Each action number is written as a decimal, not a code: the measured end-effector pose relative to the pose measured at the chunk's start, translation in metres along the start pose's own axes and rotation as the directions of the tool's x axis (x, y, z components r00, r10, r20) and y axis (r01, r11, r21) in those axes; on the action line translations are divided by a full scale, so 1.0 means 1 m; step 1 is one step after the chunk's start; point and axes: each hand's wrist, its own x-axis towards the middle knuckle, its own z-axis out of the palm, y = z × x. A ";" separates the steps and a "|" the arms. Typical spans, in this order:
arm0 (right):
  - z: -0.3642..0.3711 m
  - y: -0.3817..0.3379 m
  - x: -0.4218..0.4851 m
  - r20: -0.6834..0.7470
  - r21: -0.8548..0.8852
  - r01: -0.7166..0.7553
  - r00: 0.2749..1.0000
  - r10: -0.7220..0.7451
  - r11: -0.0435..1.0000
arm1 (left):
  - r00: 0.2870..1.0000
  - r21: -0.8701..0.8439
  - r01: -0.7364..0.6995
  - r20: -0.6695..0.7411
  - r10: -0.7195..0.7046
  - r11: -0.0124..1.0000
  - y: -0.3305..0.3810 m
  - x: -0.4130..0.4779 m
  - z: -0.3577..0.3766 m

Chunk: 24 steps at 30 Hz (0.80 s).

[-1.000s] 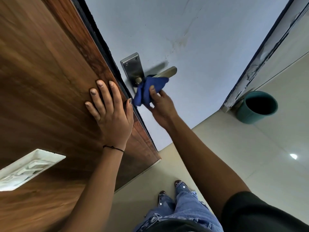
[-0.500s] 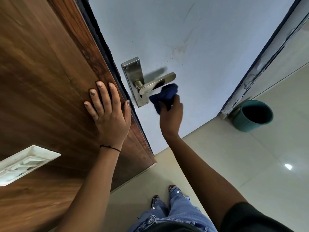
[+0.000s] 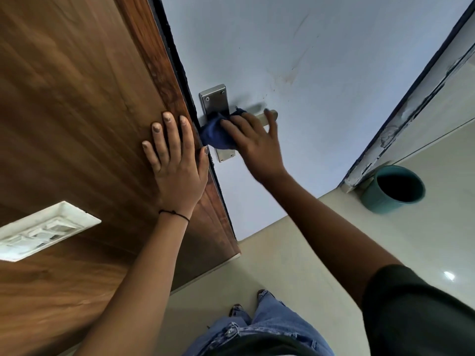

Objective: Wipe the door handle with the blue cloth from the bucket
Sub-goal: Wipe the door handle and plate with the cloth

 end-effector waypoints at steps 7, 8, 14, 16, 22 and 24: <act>-0.023 0.056 0.020 0.261 0.091 -0.205 0.949 0.176 0.974 | 0.998 0.023 -0.057 0.012 0.057 0.998 -0.006 -0.002 0.003; -0.027 0.059 0.025 0.311 0.089 -0.197 0.937 0.161 0.976 | 0.998 0.027 -0.060 0.008 0.060 0.998 -0.006 -0.002 0.003; -0.029 0.021 0.054 0.529 0.094 -0.019 0.848 -0.034 0.995 | 0.998 0.010 -0.060 -0.024 0.060 0.998 -0.005 -0.002 0.004; -0.031 0.014 0.059 0.547 0.079 0.013 0.835 -0.054 0.997 | 0.998 -0.007 -0.061 -0.027 0.061 0.998 -0.004 -0.002 0.004; -0.029 0.030 0.062 0.511 0.072 0.083 0.853 -0.108 0.994 | 0.998 -0.025 -0.057 -0.017 0.057 0.998 -0.005 -0.004 0.004; -0.027 0.033 0.063 0.524 0.068 0.092 0.844 -0.114 0.993 | 0.998 -0.024 -0.057 -0.010 0.057 0.998 -0.006 -0.004 0.003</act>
